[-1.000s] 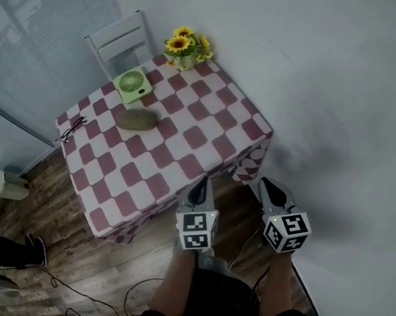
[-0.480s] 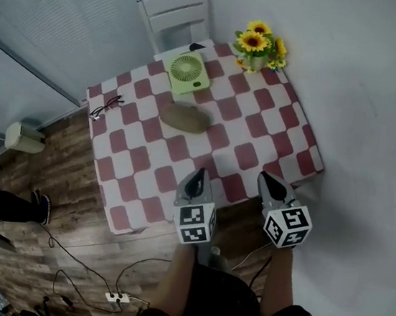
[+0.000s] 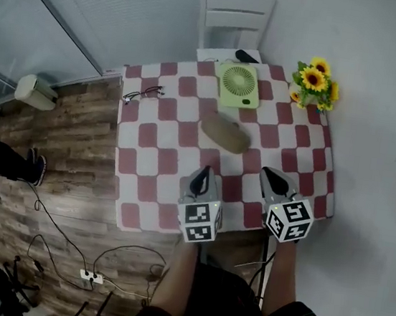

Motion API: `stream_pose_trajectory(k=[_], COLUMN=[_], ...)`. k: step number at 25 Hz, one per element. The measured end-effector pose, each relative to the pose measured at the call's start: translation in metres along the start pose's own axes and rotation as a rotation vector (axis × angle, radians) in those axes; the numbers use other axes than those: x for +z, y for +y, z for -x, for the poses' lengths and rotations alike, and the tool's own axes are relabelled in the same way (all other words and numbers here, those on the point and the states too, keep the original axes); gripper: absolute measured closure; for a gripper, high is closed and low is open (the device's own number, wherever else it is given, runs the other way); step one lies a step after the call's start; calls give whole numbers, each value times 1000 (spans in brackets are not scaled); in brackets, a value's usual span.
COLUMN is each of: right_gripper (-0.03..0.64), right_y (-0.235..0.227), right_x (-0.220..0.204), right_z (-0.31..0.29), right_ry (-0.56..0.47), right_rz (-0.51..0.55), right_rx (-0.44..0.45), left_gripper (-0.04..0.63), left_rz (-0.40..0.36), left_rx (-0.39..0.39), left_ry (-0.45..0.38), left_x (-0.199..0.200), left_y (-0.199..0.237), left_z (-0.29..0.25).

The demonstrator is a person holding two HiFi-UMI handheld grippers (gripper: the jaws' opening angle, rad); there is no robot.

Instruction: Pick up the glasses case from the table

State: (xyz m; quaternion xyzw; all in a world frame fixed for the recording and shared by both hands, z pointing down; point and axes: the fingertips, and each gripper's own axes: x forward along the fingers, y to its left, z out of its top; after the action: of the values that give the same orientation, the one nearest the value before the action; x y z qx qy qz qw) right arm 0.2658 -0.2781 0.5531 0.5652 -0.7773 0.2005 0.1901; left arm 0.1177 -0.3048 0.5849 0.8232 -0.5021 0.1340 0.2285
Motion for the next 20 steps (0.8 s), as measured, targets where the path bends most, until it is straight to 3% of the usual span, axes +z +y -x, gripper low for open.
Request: stream_pose_trajectory(k=[4,7,14,20], right_gripper=[612,576,363,300], right_y=[18,30,37,39], right_x=[18,19,23,11], right_z=[-39,-63,-115,-148], right_ry=[50,115,261,425], right_rz=[94,167,285,414], right_rx=[55,91,122,176], left_gripper=[584,584,584,584], left_rz=[6,38,103,154], left_rx=[12,43,112,172], left_ry=[-33,-39,-35,-44], left_x=[15,18,18,16], left_y=[16,29,63,82], left_z=[-10,-10,-9,-13])
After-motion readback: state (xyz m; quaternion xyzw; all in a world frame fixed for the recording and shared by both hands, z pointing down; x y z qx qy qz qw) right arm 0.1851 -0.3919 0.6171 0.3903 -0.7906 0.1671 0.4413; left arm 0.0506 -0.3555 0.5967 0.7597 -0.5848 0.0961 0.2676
